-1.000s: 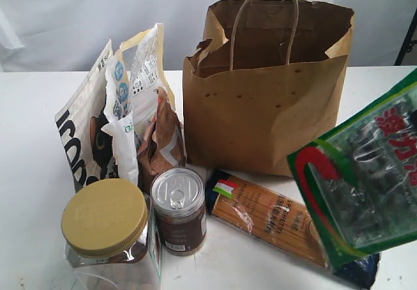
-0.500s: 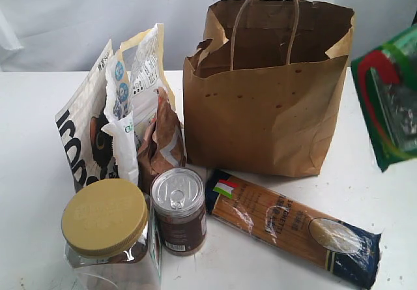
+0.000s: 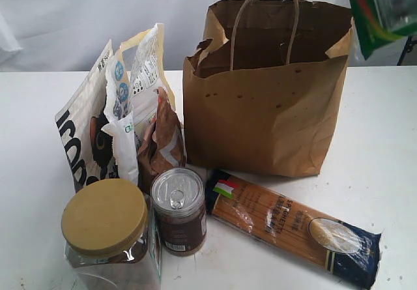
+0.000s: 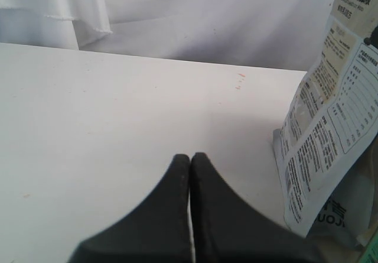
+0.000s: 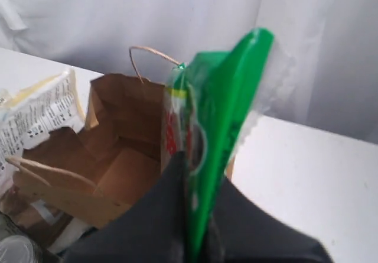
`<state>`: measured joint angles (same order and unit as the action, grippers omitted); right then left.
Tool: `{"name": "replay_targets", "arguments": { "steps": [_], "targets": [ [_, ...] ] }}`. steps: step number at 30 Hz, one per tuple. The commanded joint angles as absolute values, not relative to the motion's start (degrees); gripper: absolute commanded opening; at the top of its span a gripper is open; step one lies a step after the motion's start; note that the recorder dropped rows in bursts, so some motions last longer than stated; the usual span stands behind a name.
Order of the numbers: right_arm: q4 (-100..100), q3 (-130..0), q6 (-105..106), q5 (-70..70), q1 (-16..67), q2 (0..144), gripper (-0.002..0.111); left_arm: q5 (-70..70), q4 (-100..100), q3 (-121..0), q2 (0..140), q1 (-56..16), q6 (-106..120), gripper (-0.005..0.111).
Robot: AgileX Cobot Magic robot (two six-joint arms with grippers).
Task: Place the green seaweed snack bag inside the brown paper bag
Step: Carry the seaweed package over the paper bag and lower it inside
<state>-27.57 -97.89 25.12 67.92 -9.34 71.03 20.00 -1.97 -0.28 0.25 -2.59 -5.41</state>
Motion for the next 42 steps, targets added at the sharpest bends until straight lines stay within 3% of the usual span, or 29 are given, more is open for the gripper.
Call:
{"name": "replay_targets", "arguments": {
  "steps": [1,11,21,31,42],
  "targets": [
    [-35.4,-101.9,31.0,65.6,-8.3,75.6,0.000,19.5,-2.1,0.0,0.0,-2.9,-5.5,0.000],
    [-36.6,-103.9,41.4,61.8,-2.8,84.4,0.000,19.5,-2.1,0.0,0.0,-2.9,-5.5,0.000],
    [-37.8,-103.9,54.0,68.1,0.6,88.0,0.000,19.5,-2.1,0.0,0.0,-2.9,-5.5,0.000],
    [-21.0,-103.8,48.4,64.4,9.6,97.1,0.000,19.5,-2.1,0.0,0.0,-2.9,-5.5,0.000],
    [-21.1,-103.8,47.6,64.6,12.9,100.6,0.000,19.5,-2.1,0.0,0.0,-2.9,-5.5,0.000]
  ]
}}
